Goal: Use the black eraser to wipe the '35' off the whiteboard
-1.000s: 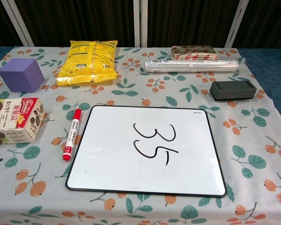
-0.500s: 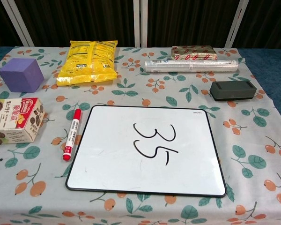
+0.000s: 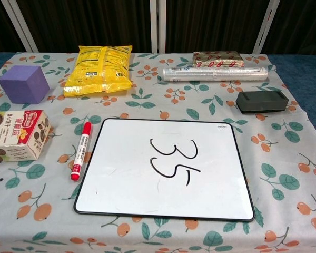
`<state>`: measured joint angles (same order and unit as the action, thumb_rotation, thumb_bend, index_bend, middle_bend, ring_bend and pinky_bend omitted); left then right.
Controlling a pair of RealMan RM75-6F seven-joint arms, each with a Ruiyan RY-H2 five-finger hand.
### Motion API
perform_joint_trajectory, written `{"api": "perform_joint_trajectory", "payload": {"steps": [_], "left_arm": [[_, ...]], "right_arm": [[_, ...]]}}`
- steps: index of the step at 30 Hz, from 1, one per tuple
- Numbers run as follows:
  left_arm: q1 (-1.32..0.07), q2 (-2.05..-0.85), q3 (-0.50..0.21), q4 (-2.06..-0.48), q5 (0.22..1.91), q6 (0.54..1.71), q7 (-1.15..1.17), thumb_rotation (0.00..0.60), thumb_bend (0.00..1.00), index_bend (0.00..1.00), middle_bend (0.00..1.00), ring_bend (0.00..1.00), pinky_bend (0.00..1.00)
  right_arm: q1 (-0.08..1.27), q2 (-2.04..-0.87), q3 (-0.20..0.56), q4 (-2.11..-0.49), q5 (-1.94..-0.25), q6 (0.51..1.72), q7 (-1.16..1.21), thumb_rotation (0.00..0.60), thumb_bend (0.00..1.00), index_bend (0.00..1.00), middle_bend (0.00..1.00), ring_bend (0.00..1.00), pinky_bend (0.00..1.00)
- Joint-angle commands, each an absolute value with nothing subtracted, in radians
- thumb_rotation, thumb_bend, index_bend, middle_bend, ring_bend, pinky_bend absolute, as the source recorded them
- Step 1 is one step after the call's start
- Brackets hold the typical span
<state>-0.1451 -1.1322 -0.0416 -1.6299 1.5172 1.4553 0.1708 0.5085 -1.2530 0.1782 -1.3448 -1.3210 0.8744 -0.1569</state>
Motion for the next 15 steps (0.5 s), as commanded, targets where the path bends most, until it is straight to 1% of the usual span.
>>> {"api": "perform_joint_trajectory", "payload": {"steps": [1, 6, 12, 15], "left_arm": [[-0.146, -1.133, -0.043, -1.629, 1.514, 1.453, 0.171, 0.600, 0.00, 0.01, 0.03, 0.02, 0.14], [-0.148, -1.132, -0.043, -1.629, 1.510, 1.449, 0.170, 0.600, 0.00, 0.01, 0.03, 0.02, 0.14], [-0.149, -1.130, -0.040, -1.629, 1.503, 1.439, 0.168, 0.600, 0.00, 0.01, 0.03, 0.02, 0.14], [-0.148, -1.126, -0.039, -1.630, 1.495, 1.433, 0.165, 0.600, 0.00, 0.01, 0.03, 0.02, 0.14]], "right_arm": [[0.560, -1.297, 0.180, -1.328, -1.268, 0.821, -0.230, 0.600, 0.18, 0.00, 0.00, 0.00, 0.00], [0.598, -1.333, 0.180, -1.319, -1.213, 0.774, -0.254, 0.600, 0.18, 0.00, 0.00, 0.00, 0.00], [0.630, -1.381, 0.181, -1.293, -1.179, 0.755, -0.245, 0.600, 0.19, 0.00, 0.00, 0.00, 0.00], [0.644, -1.407, 0.181, -1.277, -1.171, 0.753, -0.238, 0.600, 0.19, 0.00, 0.03, 0.00, 0.02]]}}
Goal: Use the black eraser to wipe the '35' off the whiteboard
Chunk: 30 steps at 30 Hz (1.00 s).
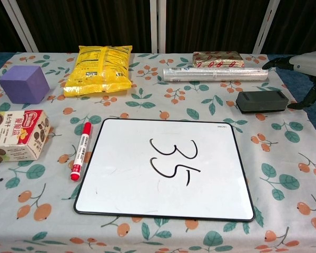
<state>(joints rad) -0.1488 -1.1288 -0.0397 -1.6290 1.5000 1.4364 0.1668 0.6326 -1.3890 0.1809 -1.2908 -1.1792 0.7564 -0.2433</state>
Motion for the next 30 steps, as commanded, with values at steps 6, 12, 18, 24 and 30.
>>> {"api": "perform_joint_trajectory", "payload": {"steps": [6, 12, 18, 24, 30], "left_arm": [[-0.147, -1.116, -0.038, -1.630, 1.490, 1.430, 0.160, 0.600, 0.00, 0.01, 0.03, 0.02, 0.14], [-0.146, -1.113, -0.037, -1.626, 1.486, 1.427, 0.151, 0.600, 0.00, 0.02, 0.03, 0.02, 0.14], [-0.147, -1.116, -0.038, -1.620, 1.483, 1.425, 0.151, 0.600, 0.00, 0.02, 0.03, 0.02, 0.14], [-0.148, -1.113, -0.039, -1.620, 1.480, 1.424, 0.149, 0.600, 0.00, 0.02, 0.04, 0.02, 0.14], [-0.146, -1.112, -0.037, -1.621, 1.478, 1.424, 0.151, 0.600, 0.00, 0.02, 0.04, 0.02, 0.14]], "right_arm": [[0.674, -1.448, 0.178, -1.240, -1.152, 0.738, -0.242, 0.600, 0.20, 0.01, 0.10, 0.08, 0.15], [0.693, -1.481, 0.172, -1.208, -1.141, 0.732, -0.241, 0.600, 0.21, 0.08, 0.19, 0.16, 0.23], [0.703, -1.499, 0.166, -1.190, -1.143, 0.743, -0.237, 0.600, 0.21, 0.21, 0.25, 0.22, 0.29], [0.707, -1.506, 0.161, -1.185, -1.140, 0.752, -0.237, 0.600, 0.22, 0.28, 0.28, 0.25, 0.32], [0.706, -1.509, 0.158, -1.183, -1.133, 0.760, -0.232, 0.600, 0.22, 0.29, 0.29, 0.26, 0.33]]}}
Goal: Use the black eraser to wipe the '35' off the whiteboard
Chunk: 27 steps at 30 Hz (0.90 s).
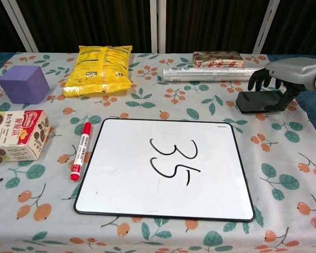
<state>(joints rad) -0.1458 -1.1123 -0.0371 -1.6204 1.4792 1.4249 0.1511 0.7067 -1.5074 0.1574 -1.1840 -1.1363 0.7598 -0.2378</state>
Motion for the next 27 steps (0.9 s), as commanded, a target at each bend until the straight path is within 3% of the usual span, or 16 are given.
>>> {"api": "perform_joint_trajectory", "payload": {"steps": [1, 19, 27], "left_arm": [[-0.146, -1.111, -0.037, -1.621, 1.477, 1.424, 0.151, 0.600, 0.00, 0.02, 0.04, 0.02, 0.14], [-0.143, -1.105, -0.039, -1.624, 1.468, 1.423, 0.152, 0.600, 0.00, 0.02, 0.04, 0.02, 0.14], [-0.145, -1.107, -0.037, -1.619, 1.466, 1.416, 0.147, 0.600, 0.00, 0.02, 0.04, 0.02, 0.14]], "right_arm": [[0.706, -1.510, 0.158, -1.182, -1.132, 0.759, -0.228, 0.600, 0.22, 0.29, 0.29, 0.26, 0.33], [0.715, -1.538, 0.144, -1.147, -1.138, 0.768, -0.222, 0.600, 0.26, 0.32, 0.34, 0.33, 0.38], [0.706, -1.544, 0.139, -1.136, -1.169, 0.796, -0.193, 0.600, 0.28, 0.45, 0.43, 0.40, 0.45]]}}
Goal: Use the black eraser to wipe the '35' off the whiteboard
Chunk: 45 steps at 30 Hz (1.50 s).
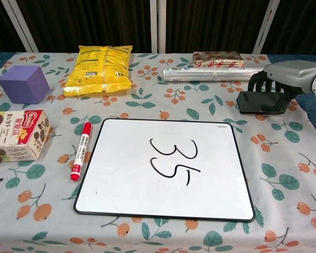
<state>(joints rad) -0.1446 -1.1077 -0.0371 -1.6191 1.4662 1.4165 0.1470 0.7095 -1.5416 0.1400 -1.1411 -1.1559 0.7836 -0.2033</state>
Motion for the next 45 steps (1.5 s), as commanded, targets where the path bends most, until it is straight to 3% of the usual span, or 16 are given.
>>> {"api": "perform_joint_trajectory", "payload": {"steps": [1, 10, 19, 25, 31, 45], "left_arm": [[-0.145, -1.107, -0.037, -1.620, 1.465, 1.416, 0.147, 0.600, 0.00, 0.02, 0.04, 0.02, 0.14], [-0.144, -1.104, -0.038, -1.625, 1.466, 1.418, 0.150, 0.600, 0.00, 0.02, 0.04, 0.02, 0.14], [-0.144, -1.107, -0.037, -1.623, 1.467, 1.418, 0.145, 0.600, 0.00, 0.02, 0.04, 0.02, 0.14], [-0.134, -1.106, -0.034, -1.613, 1.465, 1.429, 0.133, 0.600, 0.00, 0.02, 0.04, 0.02, 0.14], [-0.120, -1.098, -0.033, -1.597, 1.460, 1.443, 0.107, 0.600, 0.00, 0.02, 0.04, 0.02, 0.14], [-0.115, -1.105, -0.037, -1.562, 1.458, 1.443, 0.065, 0.600, 0.00, 0.02, 0.04, 0.02, 0.14]], "right_arm": [[0.705, -1.544, 0.139, -1.134, -1.177, 0.804, -0.187, 0.600, 0.28, 0.48, 0.45, 0.42, 0.47], [0.687, -1.513, 0.125, -1.174, -1.293, 0.898, -0.117, 0.600, 0.30, 0.65, 0.58, 0.54, 0.59], [0.670, -1.418, 0.076, -1.442, -1.451, 1.005, -0.156, 0.600, 0.30, 0.76, 0.67, 0.63, 0.69], [0.666, -1.432, 0.011, -1.542, -1.561, 1.028, -0.209, 0.600, 0.30, 0.80, 0.72, 0.67, 0.76], [0.672, -1.460, -0.046, -1.573, -1.597, 0.972, -0.267, 0.600, 0.30, 0.84, 0.75, 0.69, 0.79], [0.660, -1.505, -0.085, -1.568, -1.656, 0.971, -0.359, 0.600, 0.30, 0.87, 0.77, 0.71, 0.80]]}}
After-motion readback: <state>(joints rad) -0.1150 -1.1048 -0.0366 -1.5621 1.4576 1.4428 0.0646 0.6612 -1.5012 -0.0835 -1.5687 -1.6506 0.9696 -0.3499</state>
